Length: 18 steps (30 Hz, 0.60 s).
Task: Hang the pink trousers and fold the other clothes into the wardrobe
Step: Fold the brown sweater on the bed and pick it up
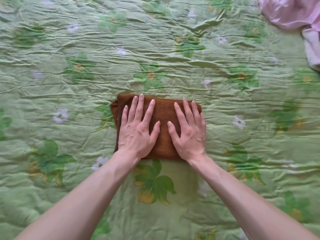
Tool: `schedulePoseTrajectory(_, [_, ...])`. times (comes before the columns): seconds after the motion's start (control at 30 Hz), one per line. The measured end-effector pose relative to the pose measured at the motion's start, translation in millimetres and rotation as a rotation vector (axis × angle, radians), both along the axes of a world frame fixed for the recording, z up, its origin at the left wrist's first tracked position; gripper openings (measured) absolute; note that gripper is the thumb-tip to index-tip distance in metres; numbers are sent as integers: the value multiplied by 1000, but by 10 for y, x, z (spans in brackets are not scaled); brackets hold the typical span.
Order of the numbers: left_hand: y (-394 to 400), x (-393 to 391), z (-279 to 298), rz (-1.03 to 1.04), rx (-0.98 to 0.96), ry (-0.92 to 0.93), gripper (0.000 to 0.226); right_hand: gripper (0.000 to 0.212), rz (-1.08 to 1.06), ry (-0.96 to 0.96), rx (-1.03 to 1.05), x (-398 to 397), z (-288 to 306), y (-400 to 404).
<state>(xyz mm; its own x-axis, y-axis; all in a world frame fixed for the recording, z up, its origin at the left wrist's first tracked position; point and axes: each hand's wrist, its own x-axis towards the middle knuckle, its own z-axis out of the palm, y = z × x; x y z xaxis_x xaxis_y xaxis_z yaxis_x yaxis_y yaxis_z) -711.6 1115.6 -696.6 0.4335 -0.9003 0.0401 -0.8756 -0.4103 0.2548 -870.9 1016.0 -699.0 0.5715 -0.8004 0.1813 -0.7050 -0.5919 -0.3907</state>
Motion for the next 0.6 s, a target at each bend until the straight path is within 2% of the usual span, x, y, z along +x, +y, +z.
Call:
schedulePoseTrajectory(0.1, [5,-25,-93,32,5,23,73,64,13,57,-13,25,-153,42])
schedulePoseTrajectory(0.27, [-62,-22,-64,62,18,36,74,65,32,78,51,37,-87,-81])
schedulePoseTrajectory(0.33, [-35,-59,-6,233,-30,67,79,66,35,-33,130,-2,-26,-79])
schedulePoseTrajectory(0.4, [-57,-82,104,549,-75,248,87,72,-73,-219,268,-67,33,-65])
schedulePoseTrajectory(0.5, [-195,-4,273,835,-48,565,105,89,-399,-455,708,-174,108,-62])
schedulePoseTrajectory(0.53, [-222,61,282,889,-23,638,109,84,-463,-485,835,-198,130,-86])
schedulePoseTrajectory(0.6, [-225,238,300,995,-7,847,111,62,-489,-567,1038,-250,172,-150])
